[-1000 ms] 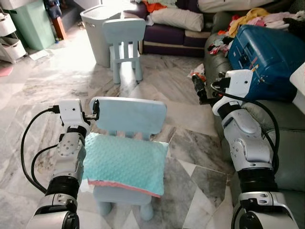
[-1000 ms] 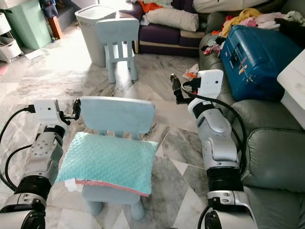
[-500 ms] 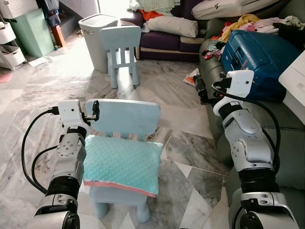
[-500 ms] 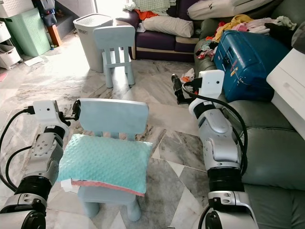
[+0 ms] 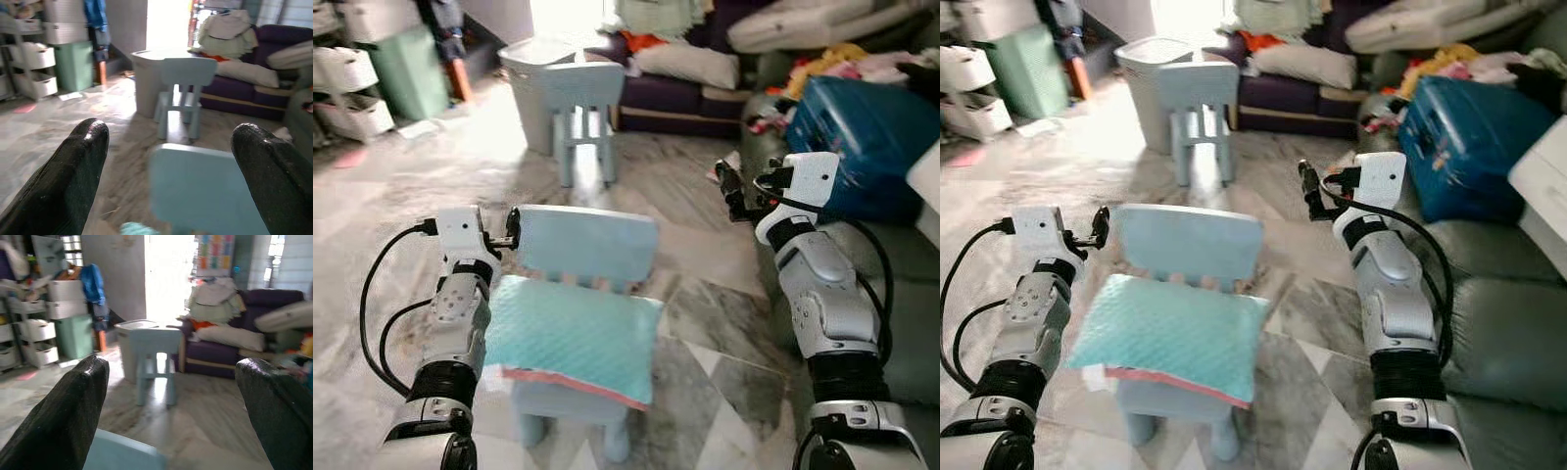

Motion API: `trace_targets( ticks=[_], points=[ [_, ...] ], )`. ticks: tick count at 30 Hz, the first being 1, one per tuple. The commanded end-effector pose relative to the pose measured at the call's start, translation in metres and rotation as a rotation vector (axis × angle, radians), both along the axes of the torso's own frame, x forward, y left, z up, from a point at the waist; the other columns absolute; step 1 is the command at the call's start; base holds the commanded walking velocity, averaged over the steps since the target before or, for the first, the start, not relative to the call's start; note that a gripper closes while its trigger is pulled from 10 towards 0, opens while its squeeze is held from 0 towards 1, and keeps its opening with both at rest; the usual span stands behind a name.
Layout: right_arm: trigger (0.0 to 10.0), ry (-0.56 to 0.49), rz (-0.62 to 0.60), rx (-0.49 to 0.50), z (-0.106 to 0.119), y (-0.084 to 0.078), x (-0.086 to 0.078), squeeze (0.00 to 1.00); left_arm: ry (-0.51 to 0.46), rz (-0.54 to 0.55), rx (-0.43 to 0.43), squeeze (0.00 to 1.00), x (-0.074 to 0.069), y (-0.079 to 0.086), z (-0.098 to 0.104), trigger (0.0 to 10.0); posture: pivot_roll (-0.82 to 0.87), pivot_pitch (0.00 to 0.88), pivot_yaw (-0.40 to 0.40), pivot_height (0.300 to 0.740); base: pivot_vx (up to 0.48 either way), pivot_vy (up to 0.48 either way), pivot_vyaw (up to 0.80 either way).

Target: Move the pillow to the sofa

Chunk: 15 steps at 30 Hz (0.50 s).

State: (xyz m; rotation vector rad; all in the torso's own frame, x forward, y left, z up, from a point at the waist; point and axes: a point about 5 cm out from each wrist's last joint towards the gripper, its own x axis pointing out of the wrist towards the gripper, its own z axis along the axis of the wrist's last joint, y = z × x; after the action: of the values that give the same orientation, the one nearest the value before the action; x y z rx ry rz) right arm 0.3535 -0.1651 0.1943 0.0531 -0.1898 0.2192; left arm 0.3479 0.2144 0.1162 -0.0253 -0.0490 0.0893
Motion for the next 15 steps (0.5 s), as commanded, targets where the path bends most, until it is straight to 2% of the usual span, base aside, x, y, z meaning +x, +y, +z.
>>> trace_targets(
  ticks=[1,15],
  points=[
    [10.0,-0.015,0.007,0.008,0.0058,0.0022,0.0002,0.00,0.011,0.003,0.014,0.00,0.0010,0.0036,0.0011,10.0,-0.17,0.000,-0.007,0.740,0.000,0.480,0.00],
    [10.0,-0.016,0.001,0.010,0.0057,0.0022,0.0008,0.00,0.026,0.007,0.016,0.00,0.0027,0.0057,0.0017,10.0,-0.16,0.000,-0.003,0.740,0.000,0.480,0.00]
  ],
)
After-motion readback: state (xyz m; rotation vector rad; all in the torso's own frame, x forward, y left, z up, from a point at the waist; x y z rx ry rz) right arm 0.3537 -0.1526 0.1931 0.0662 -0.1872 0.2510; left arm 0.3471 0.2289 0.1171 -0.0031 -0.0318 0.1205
